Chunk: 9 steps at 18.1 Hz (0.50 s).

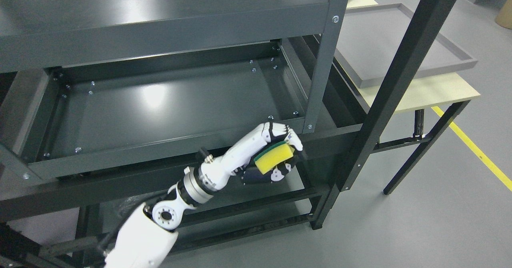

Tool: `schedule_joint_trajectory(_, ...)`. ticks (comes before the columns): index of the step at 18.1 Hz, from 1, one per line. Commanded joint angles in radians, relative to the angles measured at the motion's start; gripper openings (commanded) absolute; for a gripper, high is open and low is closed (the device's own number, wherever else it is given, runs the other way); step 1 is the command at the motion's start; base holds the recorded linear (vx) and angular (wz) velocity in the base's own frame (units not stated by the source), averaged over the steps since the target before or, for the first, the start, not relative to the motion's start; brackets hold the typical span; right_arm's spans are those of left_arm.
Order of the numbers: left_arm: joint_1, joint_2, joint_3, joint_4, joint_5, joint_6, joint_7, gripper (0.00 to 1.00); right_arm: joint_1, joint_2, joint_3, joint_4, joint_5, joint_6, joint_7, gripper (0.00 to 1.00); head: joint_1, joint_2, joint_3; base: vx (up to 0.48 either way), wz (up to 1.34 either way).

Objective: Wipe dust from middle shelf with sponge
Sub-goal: 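Lower the left hand holding the sponge down from the shelf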

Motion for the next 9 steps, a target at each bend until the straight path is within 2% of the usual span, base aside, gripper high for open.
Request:
schedule_joint_trajectory(1, 0.248, -0.125, 0.356, 0.008, 0.025, 0.019, 0.039, 0.01, 0.000, -0.017, 0.000, -0.017, 0.000, 0.074, 0.000, 1.00, 0.0000, 0.000, 0.000, 0.000, 0.00)
schedule_joint_trajectory(4, 0.248, -0.125, 0.488, -0.071, 0.028, 0.224, 0.170, 0.01, 0.000, -0.017, 0.000, -0.017, 0.000, 0.074, 0.000, 1.00, 0.0000, 0.000, 0.000, 0.000, 0.00)
schedule_joint_trajectory(7, 0.248, -0.125, 0.585, -0.168, 0.059, 0.400, 0.179, 0.00, 0.000, -0.017, 0.000, -0.017, 0.000, 0.074, 0.000, 1.00, 0.0000, 0.000, 0.000, 0.000, 0.00)
schedule_joint_trajectory(9, 0.234, -0.125, 0.674, -0.234, 0.065, 0.559, 0.178, 0.00, 0.000, -0.017, 0.000, -0.017, 0.000, 0.074, 0.000, 1.00, 0.0000, 0.000, 0.000, 0.000, 0.00)
